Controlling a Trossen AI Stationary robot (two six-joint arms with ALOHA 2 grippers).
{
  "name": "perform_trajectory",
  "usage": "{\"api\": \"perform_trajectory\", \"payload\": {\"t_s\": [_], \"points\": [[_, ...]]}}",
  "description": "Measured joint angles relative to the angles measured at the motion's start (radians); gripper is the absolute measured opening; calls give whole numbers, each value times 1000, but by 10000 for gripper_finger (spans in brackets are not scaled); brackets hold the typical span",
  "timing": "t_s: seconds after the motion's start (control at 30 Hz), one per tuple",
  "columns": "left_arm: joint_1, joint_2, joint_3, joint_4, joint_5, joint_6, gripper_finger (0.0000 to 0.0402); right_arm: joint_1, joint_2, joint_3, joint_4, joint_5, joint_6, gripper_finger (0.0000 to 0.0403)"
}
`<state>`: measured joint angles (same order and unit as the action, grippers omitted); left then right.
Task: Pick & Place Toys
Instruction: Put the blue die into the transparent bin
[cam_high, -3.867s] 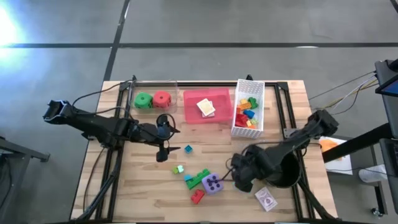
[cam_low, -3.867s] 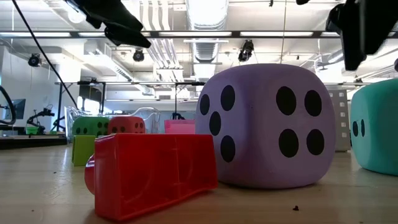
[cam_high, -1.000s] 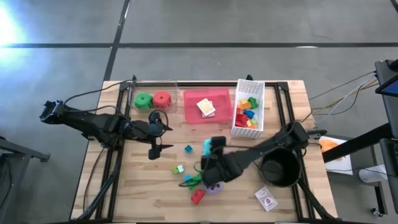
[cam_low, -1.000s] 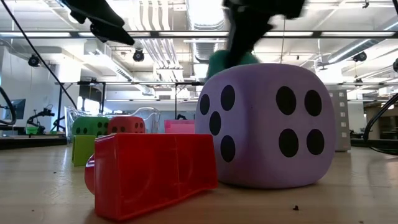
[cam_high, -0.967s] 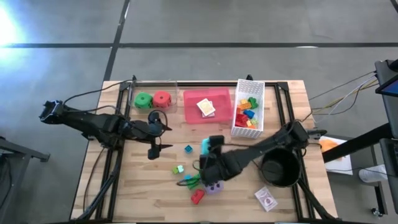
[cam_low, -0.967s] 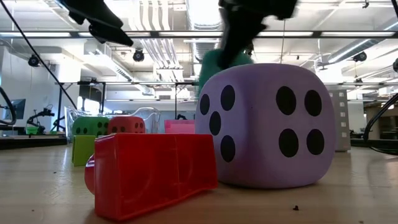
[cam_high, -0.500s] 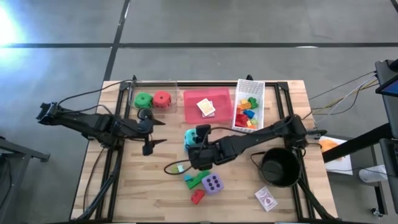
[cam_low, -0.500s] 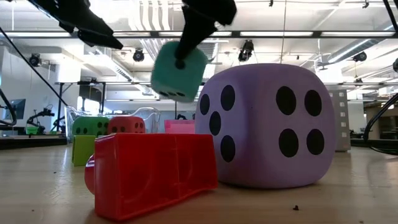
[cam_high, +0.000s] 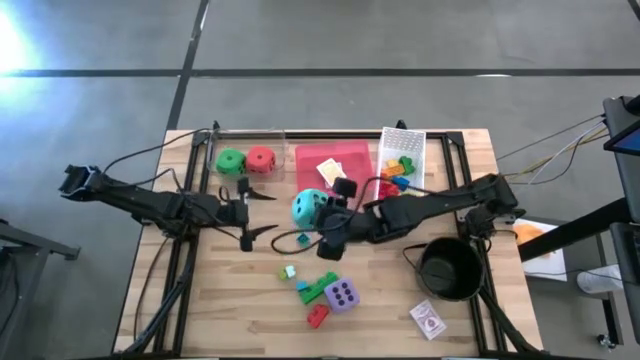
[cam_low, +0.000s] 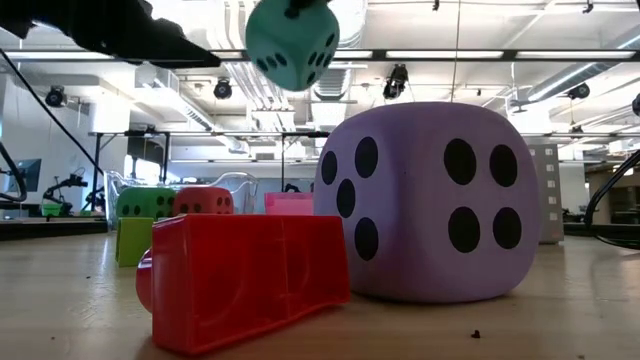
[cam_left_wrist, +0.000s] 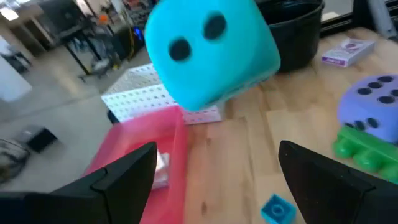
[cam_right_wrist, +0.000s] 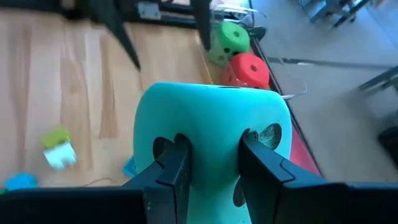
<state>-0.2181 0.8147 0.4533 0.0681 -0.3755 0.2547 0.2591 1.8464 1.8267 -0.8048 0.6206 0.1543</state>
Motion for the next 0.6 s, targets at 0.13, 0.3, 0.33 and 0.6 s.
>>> {"api": "perform_trajectory", "payload": {"t_s": [0.13,0.3,0.33,0.6], "points": [[-13,72,-25,137,-67,128,337,-25,-35,1,15,-63,91,101],[-52,181,-24,320,-101,322,337,-56,-43,1,8,-103,176,101],[-62,200,-24,352,-110,359,337,-61,-43,1,9,-110,184,101],[-84,276,25,439,-238,445,337,-77,-45,1,67,-188,191,101]]}}
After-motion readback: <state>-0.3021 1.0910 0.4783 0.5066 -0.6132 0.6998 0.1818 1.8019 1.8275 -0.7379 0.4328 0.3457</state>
